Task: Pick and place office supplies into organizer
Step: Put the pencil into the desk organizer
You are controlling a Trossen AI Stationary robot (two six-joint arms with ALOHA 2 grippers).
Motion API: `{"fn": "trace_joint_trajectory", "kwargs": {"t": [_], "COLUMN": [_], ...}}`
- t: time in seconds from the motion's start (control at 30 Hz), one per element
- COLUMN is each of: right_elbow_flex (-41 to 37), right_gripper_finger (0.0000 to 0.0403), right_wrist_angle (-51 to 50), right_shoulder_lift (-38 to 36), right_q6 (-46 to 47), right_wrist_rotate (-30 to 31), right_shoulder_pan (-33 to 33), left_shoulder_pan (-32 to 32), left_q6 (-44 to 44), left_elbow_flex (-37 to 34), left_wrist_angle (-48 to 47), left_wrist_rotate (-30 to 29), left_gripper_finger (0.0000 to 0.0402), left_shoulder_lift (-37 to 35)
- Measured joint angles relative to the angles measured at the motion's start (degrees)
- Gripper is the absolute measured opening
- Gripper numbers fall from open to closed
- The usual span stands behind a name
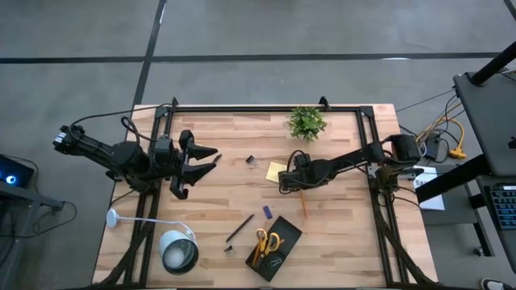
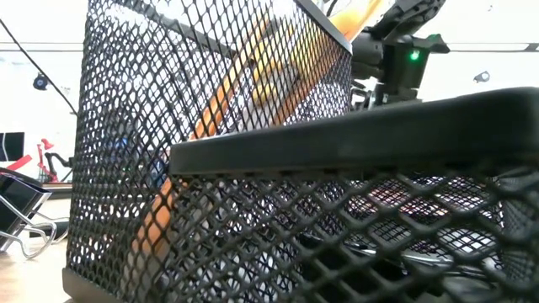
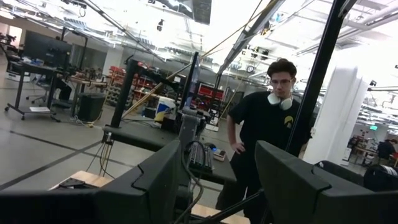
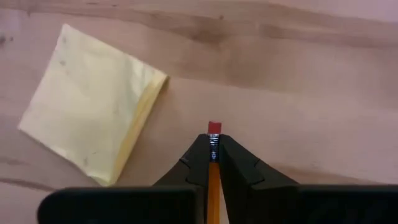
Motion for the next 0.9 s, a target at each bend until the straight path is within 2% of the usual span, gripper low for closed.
{"fn": "trace_joint_trajectory", "kwargs": {"t": [0.23, 0.37, 0.67, 0.9], "right_elbow_flex": [1.61, 3.86, 13.66, 22.16], "right_gripper_finger": [0.0011, 0.0011, 0.0011, 0.0011], "right_wrist_angle": [-1.74, -5.02, -13.73, -14.19], "right_shoulder_lift": [-2.81, -5.0, -11.14, -13.09], "right_q6": [-2.19, -3.21, -10.36, -16.41], "right_wrist_rotate": [2.15, 6.25, 15.76, 22.98], "right_shoulder_pan": [0.05, 0.01, 0.3, 2.37], "left_shoulder_pan": [0.01, 0.01, 0.01, 0.01], "left_q6": [0.01, 0.39, 0.31, 0.24], "left_elbow_flex": [-0.26, -0.26, -0.28, -0.28], "left_wrist_angle": [-0.02, -0.38, -4.36, -6.01], "left_wrist_rotate": [0.0, 0.0, -0.07, -0.05], "left_gripper_finger": [0.0191, 0.0191, 0.0191, 0.0191], "left_shoulder_lift": [0.0, 0.0, 0.02, 0.02]}}
